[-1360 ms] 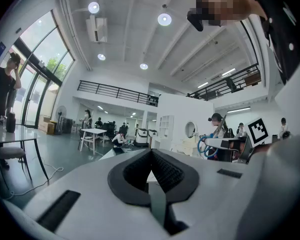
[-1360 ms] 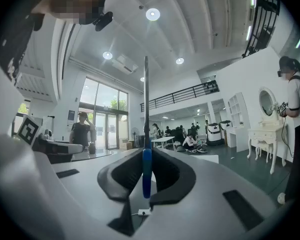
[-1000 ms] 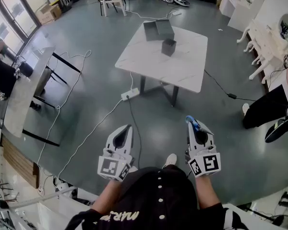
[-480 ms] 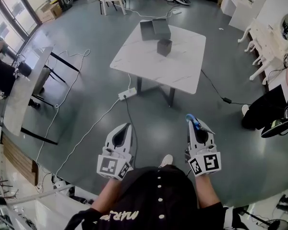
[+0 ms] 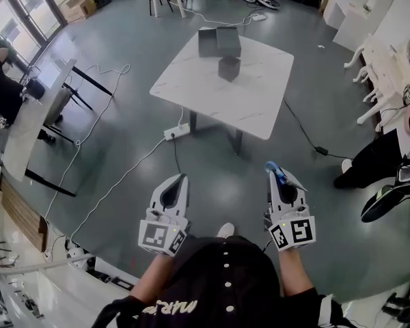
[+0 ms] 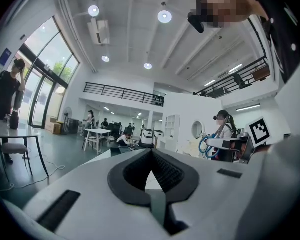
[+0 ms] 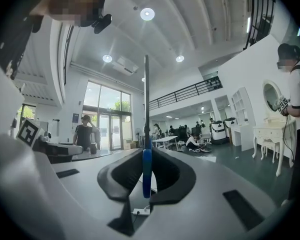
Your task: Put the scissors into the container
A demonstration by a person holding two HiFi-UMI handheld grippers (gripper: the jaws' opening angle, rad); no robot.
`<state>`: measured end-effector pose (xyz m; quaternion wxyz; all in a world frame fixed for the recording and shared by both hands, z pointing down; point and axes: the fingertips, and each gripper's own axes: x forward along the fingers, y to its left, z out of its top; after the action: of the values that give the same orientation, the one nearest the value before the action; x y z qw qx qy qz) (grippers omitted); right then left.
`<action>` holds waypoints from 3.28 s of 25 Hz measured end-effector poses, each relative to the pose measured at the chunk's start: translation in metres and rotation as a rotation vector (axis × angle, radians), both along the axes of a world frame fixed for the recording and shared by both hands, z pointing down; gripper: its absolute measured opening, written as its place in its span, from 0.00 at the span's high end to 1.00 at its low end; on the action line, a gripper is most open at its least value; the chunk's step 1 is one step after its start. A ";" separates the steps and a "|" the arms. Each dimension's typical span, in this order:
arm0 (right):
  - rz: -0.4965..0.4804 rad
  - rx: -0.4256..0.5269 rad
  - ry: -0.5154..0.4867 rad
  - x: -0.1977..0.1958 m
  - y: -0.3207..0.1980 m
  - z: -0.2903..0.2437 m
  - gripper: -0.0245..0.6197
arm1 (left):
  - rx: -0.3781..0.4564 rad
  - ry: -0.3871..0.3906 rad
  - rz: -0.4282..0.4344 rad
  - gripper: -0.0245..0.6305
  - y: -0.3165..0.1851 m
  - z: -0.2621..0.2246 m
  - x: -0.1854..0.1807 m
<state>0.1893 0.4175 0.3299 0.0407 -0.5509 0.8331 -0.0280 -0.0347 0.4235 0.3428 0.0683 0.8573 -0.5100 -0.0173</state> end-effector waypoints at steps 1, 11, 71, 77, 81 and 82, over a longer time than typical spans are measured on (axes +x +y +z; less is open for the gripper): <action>-0.006 0.000 0.002 0.005 -0.002 0.000 0.87 | 0.000 0.000 -0.008 0.92 -0.001 0.000 0.005; -0.028 0.004 0.013 0.047 -0.022 0.007 0.87 | -0.003 -0.001 -0.047 0.92 -0.013 0.007 0.041; -0.027 -0.010 0.028 0.004 -0.339 0.006 0.87 | 0.004 0.030 -0.007 0.92 -0.329 0.006 0.009; -0.067 -0.016 0.030 -0.010 -0.368 0.010 0.87 | 0.000 0.020 -0.032 0.92 -0.350 0.007 -0.001; -0.082 -0.015 0.030 -0.017 -0.393 0.011 0.87 | -0.008 0.017 -0.043 0.92 -0.370 0.010 -0.006; -0.084 -0.017 0.029 -0.019 -0.401 0.012 0.87 | -0.009 0.016 -0.045 0.92 -0.376 0.010 -0.007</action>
<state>0.1705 0.0170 0.3415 0.0228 -0.5160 0.8558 -0.0288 -0.0418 0.0476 0.3528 0.0759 0.8451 -0.5287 -0.0232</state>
